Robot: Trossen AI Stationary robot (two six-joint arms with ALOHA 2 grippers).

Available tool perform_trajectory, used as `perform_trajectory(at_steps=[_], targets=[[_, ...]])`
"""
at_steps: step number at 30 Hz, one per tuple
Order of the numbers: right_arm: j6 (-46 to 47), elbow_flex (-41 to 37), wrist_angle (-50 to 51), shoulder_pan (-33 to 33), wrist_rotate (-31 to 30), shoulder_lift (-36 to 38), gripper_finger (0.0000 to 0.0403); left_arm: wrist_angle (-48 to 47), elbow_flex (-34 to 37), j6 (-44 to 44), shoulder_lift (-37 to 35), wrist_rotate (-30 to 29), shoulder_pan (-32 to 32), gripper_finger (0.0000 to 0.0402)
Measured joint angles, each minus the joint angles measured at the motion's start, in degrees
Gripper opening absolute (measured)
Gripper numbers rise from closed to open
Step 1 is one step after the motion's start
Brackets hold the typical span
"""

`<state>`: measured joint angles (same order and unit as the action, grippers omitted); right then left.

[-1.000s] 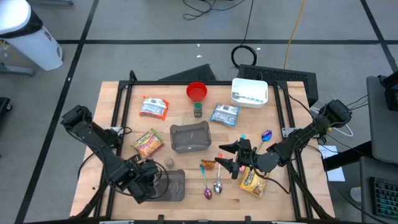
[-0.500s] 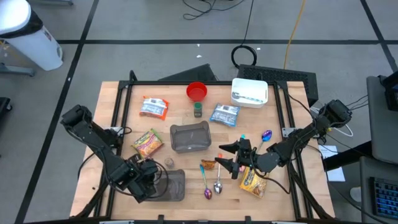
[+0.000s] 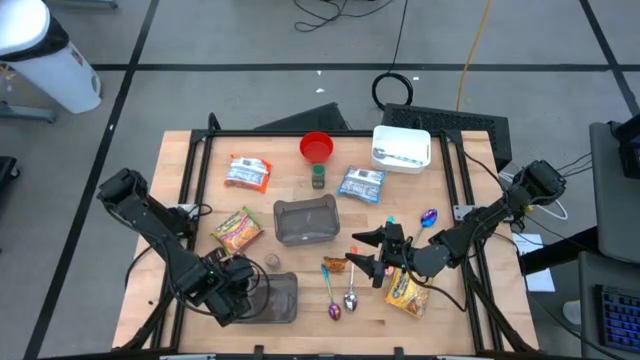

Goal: Pick & Place Food Item
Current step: Put the purple seasoning bottle into the bottom black bin, then put the blue noodle pack into the top black bin

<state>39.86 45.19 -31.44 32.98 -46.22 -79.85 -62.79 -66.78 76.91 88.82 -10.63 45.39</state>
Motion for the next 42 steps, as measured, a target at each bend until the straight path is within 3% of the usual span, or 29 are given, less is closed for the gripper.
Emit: perform_trajectory(at_steps=[5,10,30,42], targets=[[0.02,0.00,0.00,0.01,0.02,0.00,0.0325,-0.11,0.26,0.17,0.22,0.22,-0.02,0.0275],[0.02,0.00,0.00,0.01,0.02,0.00,0.0325,-0.06,0.24,0.21,0.20,0.28,-0.02,0.0285],[-0.06,0.00,0.11,0.01,0.02,0.00,0.0325,-0.13,0.06,-0.66,-3.47,1.87,-0.91,0.0275],[-0.03,0.00,0.10,0.01,0.04,0.00,0.0325,-2.49,0.04,-2.75,-9.59,1.68,-3.26,0.0250]])
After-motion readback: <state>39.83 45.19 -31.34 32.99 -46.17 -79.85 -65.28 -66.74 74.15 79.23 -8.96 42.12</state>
